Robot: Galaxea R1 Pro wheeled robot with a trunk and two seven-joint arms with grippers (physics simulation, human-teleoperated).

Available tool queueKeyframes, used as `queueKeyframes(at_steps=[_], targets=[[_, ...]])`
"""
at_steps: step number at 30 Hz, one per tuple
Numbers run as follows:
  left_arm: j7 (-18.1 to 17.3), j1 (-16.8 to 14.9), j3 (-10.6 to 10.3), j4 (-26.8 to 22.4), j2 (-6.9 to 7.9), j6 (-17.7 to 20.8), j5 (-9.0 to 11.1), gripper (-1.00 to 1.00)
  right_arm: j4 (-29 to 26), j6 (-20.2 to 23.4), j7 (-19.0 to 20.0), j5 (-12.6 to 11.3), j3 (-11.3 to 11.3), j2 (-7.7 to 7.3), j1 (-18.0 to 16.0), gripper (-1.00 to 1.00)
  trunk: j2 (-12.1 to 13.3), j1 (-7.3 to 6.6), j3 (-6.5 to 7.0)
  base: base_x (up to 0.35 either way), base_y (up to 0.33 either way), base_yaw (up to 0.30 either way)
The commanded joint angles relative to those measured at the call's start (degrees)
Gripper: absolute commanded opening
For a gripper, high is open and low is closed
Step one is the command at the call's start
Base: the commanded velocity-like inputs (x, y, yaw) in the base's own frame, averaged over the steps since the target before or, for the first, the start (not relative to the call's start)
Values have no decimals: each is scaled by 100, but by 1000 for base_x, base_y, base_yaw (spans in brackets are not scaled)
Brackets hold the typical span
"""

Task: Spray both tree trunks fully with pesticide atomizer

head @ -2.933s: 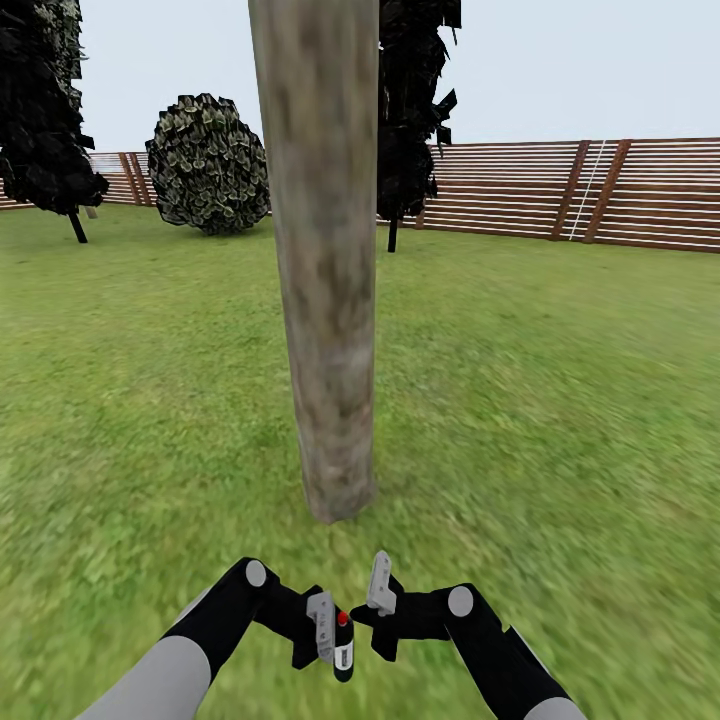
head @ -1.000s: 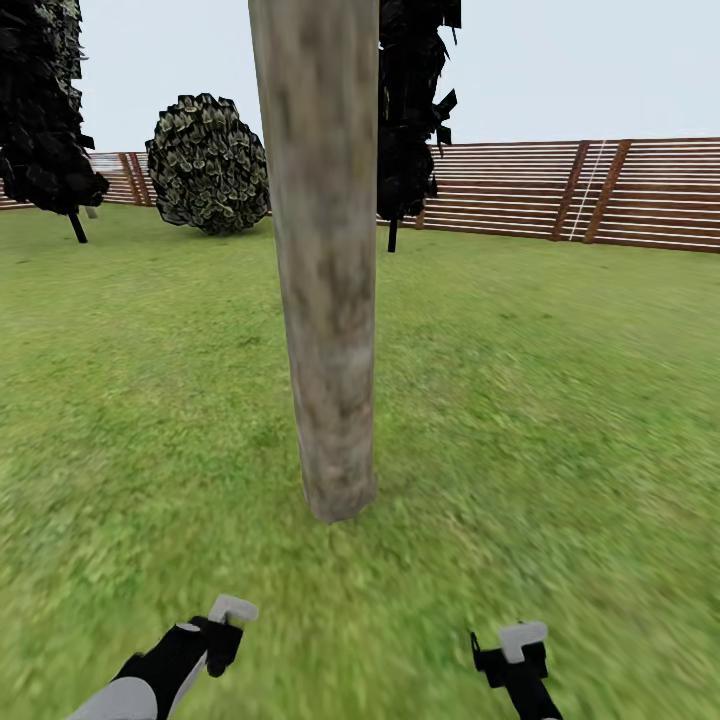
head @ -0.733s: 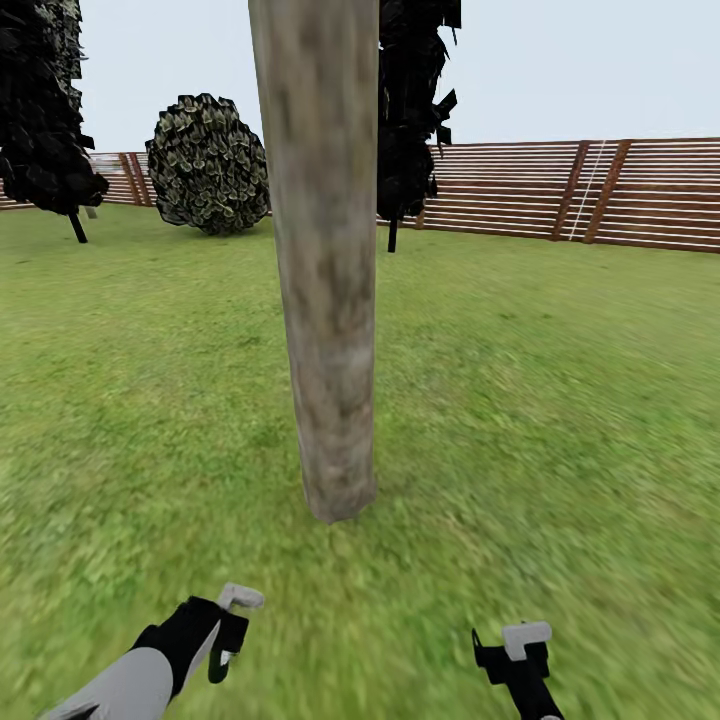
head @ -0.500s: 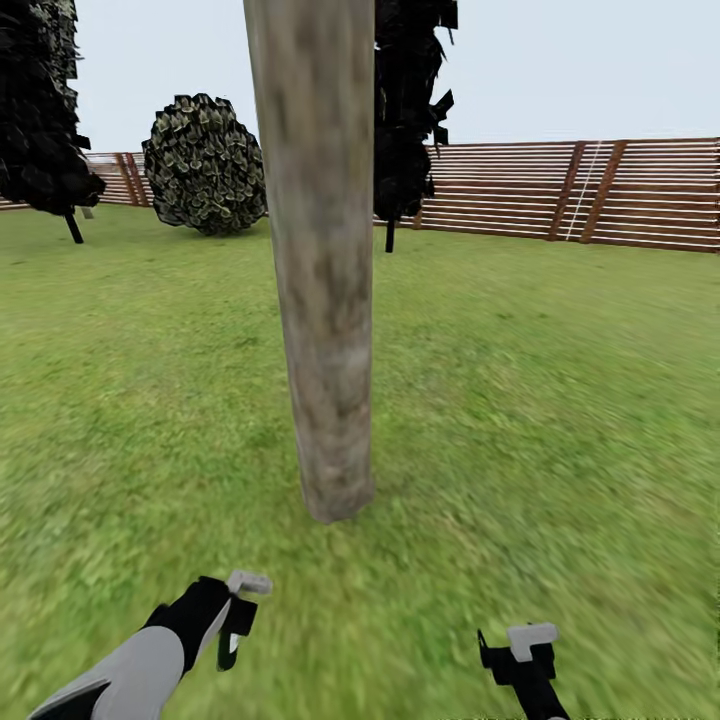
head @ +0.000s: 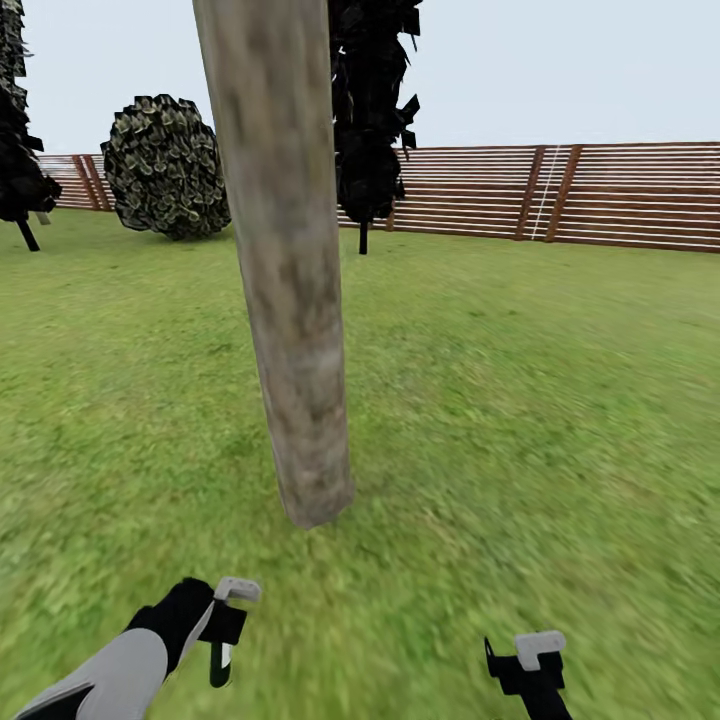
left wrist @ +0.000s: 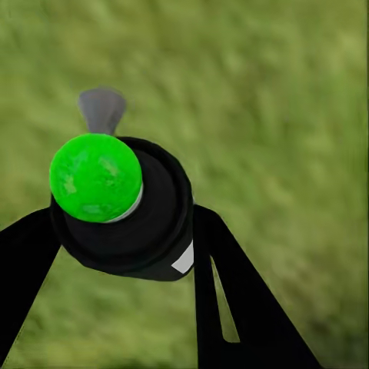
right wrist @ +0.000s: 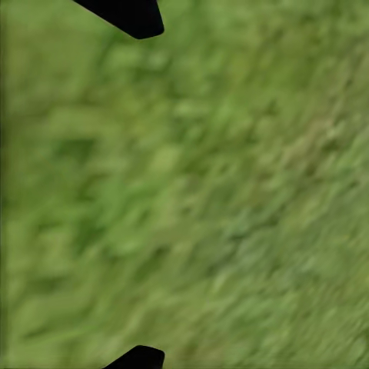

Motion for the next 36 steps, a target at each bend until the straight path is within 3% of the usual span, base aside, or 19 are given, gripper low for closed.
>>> queueKeyframes(at_steps=[1, 7, 15, 16, 17, 21, 23, 26, 27, 28, 31, 33, 36], targets=[[3, -5, 3, -23, 4, -2, 1, -100, 2, 0, 0, 0, 0, 3, 1, 100, 0, 0, 0, 54, -42, 0], [29, 16, 9, -438, -57, 5, -2, -100, 3, 0, 0, 0, 0, 6, 10, 100, 0, 0, 0, 75, -207, 0], [35, 10, 32, -476, -64, 5, 4, -100, 3, 0, 0, 0, 0, 0, 11, 100, 0, 0, 0, -21, -125, 0], [25, -84, 23, -495, -118, 17, 28, -100, 3, 0, 0, 0, 0, -1, 11, 100, 0, 0, 0, 0, -2, 0], [23, -253, 22, -500, -284, 21, 99, -100, 3, 0, 0, 0, 0, -1, 11, 100, 0, 0, 0, 0, 0, 0], [20, -325, -1, -501, -493, 24, 133, -100, 3, 0, 0, 0, 0, -2, 16, 100, 0, 0, 0, 0, 0, 0], [-3, -327, -4, -508, -407, 32, 128, -100, 3, 0, -2, 0, 0, -7, 19, 100, 0, 0, 0, 0, 0, 0], [-27, -326, 2, -508, -55, 45, 142, -100, -4, 0, -7, -6, -5, -9, 20, 100, 0, 0, 0, 0, 0, -5], [-34, -324, 4, -504, 124, 53, 154, -100, -5, 0, -8, -8, -7, -9, 20, 100, 0, 0, 0, 0, 0, -143], [-36, -310, 4, -502, 191, 55, 155, -100, -5, 0, -6, -7, -8, -9, 20, 100, 0, 0, 0, 0, 0, -218], [-34, -268, -11, -501, 192, 52, 145, -100, -6, 0, -7, -5, -9, -9, 20, 100, 0, 0, 0, 0, 0, -258], [-23, -338, -37, -507, -117, 41, 142, -100, 1, 0, -9, -5, -9, -9, 20, 100, 0, 0, 0, -160, 0, -49], [-26, -629, -31, -509, -201, 63, 149, -100, 2, 0, -8, -6, -9, -9, 20, 100, 0, 0, 0, -25, 0, -5]])
